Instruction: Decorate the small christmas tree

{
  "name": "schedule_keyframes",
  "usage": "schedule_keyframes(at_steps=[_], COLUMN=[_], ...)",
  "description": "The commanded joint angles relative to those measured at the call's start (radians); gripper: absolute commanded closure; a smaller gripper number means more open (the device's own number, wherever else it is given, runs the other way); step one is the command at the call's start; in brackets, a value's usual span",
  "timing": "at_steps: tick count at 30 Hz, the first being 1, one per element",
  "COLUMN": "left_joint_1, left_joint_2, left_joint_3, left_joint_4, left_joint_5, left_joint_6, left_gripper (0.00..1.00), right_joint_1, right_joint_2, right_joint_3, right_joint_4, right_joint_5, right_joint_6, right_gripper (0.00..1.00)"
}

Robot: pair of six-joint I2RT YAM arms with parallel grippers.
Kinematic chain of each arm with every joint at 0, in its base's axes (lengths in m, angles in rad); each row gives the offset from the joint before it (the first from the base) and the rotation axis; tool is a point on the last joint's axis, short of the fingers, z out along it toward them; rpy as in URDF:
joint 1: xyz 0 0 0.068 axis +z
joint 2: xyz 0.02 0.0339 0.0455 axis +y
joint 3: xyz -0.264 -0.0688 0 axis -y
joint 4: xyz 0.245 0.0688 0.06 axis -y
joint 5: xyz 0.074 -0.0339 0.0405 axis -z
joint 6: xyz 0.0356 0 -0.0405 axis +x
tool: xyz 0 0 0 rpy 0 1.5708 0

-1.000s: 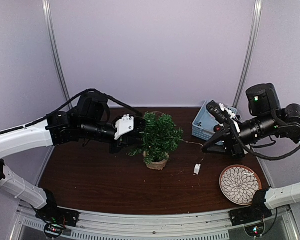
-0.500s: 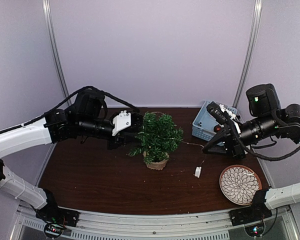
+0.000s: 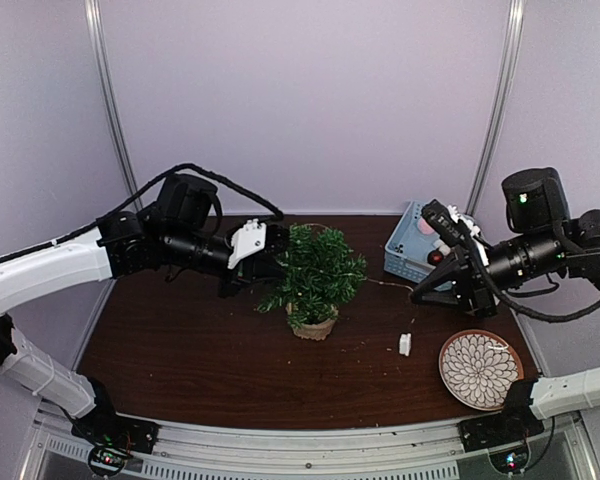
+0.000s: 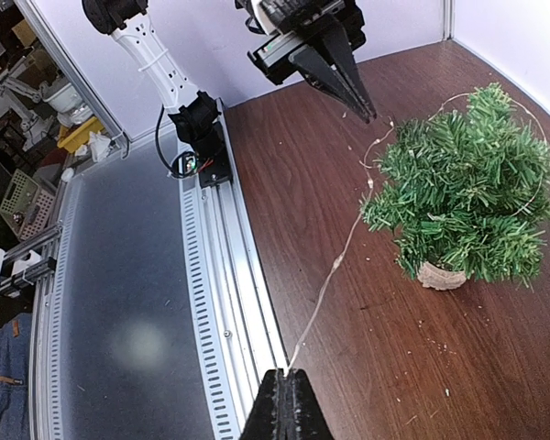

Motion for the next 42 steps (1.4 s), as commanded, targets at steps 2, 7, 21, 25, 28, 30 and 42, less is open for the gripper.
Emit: schedule_keyframes(at_steps=[2,7,21,25,28,30,42], left_joint_1=[0.003,0.003,0.003,0.004,0.004,0.003,-0.009], left_joint_2=[-0.003,-0.004,0.081,0.084,0.089,0.095,0.109], left_joint_3=[0.037,0.034,0.113,0.112,0.115,0.118,0.125], left_joint_4=[-0.006,0.013,-0.030,-0.047,-0.053,-0.058,-0.059], left_joint_5=[0.095,0.063,0.003,0.066,0.087,0.094,0.096], left_joint_6=[0.010,-0.018,-0.004,-0.004,-0.009,-0.012,-0.020], left_gripper=[1.00,0.85,0.87,0.87,0.90,0.97,1.00], right_joint_1=[0.004,0.004,0.004,0.004,0.004,0.004,0.004], right_joint_2=[-0.017,-0.022,-0.033,-0.041,-0.043,-0.045,-0.068], right_joint_3=[-0.008,-0.006,-0.013,-0.017,-0.021,-0.024,-0.029], right_joint_4=[0.007,0.009,0.006,0.006,0.006,0.007,0.006], right_joint_5=[0.065,0.060,0.065,0.073,0.077,0.084,0.113], right_joint_6=[0.012,0.012,0.012,0.012,0.012,0.012,0.046], right_gripper=[1.00,1.00,1.00,1.00,1.00,1.00,1.00])
